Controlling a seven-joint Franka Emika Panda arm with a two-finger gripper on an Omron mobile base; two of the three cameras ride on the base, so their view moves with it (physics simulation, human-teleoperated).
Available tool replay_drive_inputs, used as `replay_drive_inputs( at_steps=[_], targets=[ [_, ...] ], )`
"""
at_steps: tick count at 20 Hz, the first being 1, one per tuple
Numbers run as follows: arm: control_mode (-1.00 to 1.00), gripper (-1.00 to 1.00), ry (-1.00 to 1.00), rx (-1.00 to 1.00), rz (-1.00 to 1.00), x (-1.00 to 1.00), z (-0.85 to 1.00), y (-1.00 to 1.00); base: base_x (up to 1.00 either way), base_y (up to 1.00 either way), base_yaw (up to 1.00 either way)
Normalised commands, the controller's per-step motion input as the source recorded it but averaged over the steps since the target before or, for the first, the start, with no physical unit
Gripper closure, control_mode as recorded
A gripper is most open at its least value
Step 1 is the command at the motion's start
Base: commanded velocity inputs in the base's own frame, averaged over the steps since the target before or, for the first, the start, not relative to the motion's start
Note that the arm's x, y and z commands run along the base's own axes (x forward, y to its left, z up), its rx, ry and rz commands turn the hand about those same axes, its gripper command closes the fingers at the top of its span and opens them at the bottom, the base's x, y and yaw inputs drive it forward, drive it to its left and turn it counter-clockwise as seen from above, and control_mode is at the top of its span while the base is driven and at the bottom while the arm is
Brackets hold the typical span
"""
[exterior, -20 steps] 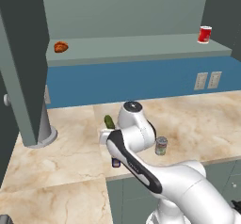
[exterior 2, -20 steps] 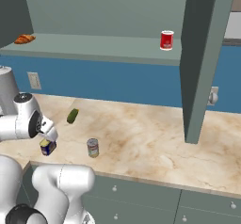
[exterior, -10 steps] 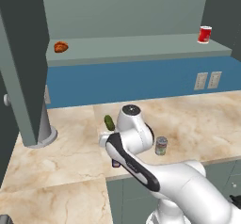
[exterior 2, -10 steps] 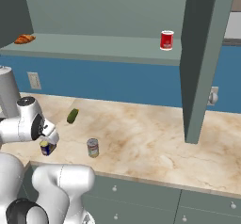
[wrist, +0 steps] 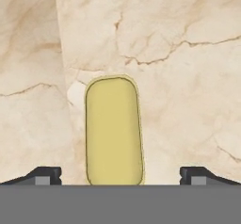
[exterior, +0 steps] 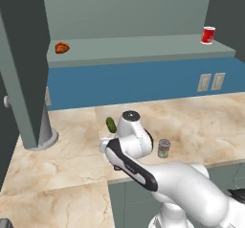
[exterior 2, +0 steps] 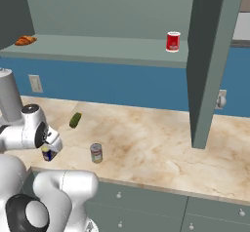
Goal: Pick the cans from the counter and place them in their designated side in the cabinet.
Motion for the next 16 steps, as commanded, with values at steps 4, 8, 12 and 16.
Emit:
replay_drive_inputs(
  at_steps=[4,8,12,16],
  targets=[
    [-1.0,-1.0,0.01,0.0,0.0,0.14,-0.18,0.03,0.0,0.0,0.0],
    [-1.0,-1.0,0.02,0.0,0.0,0.13,-0.21,0.04,0.0,0.0,0.0],
    [-1.0,-1.0,0.01,0.0,0.0,0.08,-0.21,0.04,0.0,0.0,0.0],
    [-1.0,1.0,0.01,0.0,0.0,0.03,-0.14,0.03,0.0,0.0,0.0]
  ],
)
